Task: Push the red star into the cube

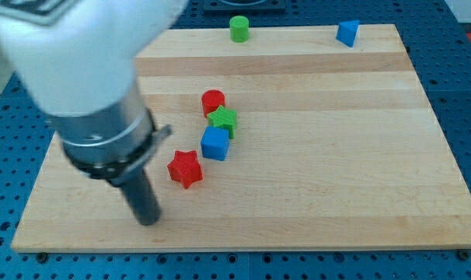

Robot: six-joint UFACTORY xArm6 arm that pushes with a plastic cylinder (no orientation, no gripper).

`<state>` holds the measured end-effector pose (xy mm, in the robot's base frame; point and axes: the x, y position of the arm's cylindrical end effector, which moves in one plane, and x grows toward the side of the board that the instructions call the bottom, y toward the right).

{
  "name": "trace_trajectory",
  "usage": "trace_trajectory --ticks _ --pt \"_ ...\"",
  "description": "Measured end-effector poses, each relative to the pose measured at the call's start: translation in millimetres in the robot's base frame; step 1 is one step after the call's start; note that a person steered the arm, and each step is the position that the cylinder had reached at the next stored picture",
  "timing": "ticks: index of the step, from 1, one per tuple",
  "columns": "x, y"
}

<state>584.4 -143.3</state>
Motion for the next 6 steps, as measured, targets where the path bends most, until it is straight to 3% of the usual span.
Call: trace_trajectory --ticks 2,3,4,5,6 --pt "-42 50" --pt "-42 76" --pt "-20 58" --pt "-10 -27" --pt "-46 -131"
